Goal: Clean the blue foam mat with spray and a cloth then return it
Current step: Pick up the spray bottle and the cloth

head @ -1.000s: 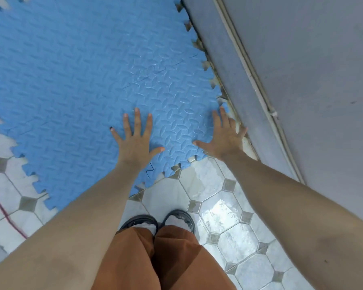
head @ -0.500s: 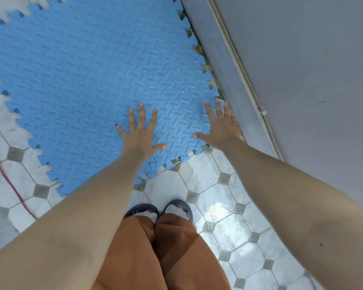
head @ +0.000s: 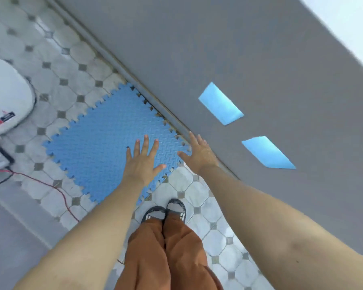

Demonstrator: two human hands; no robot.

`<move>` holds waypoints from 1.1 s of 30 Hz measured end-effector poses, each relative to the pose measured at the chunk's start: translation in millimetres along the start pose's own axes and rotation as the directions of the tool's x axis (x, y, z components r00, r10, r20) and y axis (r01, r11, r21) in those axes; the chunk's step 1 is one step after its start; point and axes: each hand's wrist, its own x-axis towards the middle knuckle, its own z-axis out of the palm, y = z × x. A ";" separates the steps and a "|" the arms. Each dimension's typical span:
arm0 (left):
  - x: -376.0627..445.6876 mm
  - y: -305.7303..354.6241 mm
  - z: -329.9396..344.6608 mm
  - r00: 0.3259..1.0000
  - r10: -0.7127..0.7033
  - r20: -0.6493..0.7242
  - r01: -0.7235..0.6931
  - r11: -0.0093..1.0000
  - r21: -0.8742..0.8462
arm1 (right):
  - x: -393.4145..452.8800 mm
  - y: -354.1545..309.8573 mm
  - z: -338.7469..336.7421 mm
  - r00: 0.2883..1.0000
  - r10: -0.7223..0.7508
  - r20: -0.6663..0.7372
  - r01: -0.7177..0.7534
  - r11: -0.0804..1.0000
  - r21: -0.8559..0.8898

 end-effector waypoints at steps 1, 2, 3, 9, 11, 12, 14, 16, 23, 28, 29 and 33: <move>-1.3 8.1 -10.1 0.999 0.034 0.013 -0.035 0.999 0.039 | -10.8 6.7 -7.7 0.999 0.047 -0.011 -0.047 0.999 0.019; -2.0 15.3 -16.3 0.997 0.061 0.038 -0.063 0.996 0.064 | -20.3 16.8 -10.4 0.995 0.101 -0.024 -0.100 0.993 0.056; -2.7 22.2 -19.8 0.995 0.085 0.060 -0.090 0.993 0.080 | -30.5 28.3 -10.6 0.987 0.157 -0.040 -0.152 0.983 0.104; -12.7 80.5 -1.1 0.937 0.297 0.183 -0.339 0.901 0.270 | -115.8 133.0 37.2 0.860 0.510 0.010 -0.463 0.773 0.435; -19.1 108.7 14.5 0.904 0.353 0.240 -0.416 0.857 0.304 | -156.6 171.5 61.8 0.796 0.604 0.042 -0.534 0.668 0.519; -23.6 125.3 22.7 0.884 0.377 0.275 -0.454 0.832 0.319 | -178.4 189.5 74.7 0.761 0.646 0.058 -0.566 0.618 0.545; -34.8 162.2 42.5 0.828 0.442 0.344 -0.549 0.764 0.339 | -224.3 224.2 102.2 0.684 0.724 0.090 -0.611 0.500 0.614; -48.1 204.6 65.3 0.753 0.509 0.418 -0.651 0.668 0.361 | -269.2 255.6 131.7 0.591 0.793 0.148 -0.631 0.341 0.697; -123.7 357.4 157.0 0.507 0.659 0.555 -0.859 0.333 0.389 | -425.0 317.3 246.7 0.296 0.879 0.374 -0.471 -0.206 0.858; -190.9 431.0 234.2 0.351 0.702 0.620 -0.920 0.134 0.368 | -512.3 318.8 341.3 0.101 0.832 0.546 -0.192 -0.522 0.831; -203.7 438.2 251.1 0.313 0.697 0.645 -0.931 0.092 0.352 | -523.8 314.6 361.0 0.064 0.806 0.588 -0.133 -0.577 0.806; -251.3 447.9 322.5 0.122 0.610 0.783 -0.942 -0.177 0.285 | -544.9 282.9 437.9 -0.082 0.626 0.775 0.133 -0.764 0.631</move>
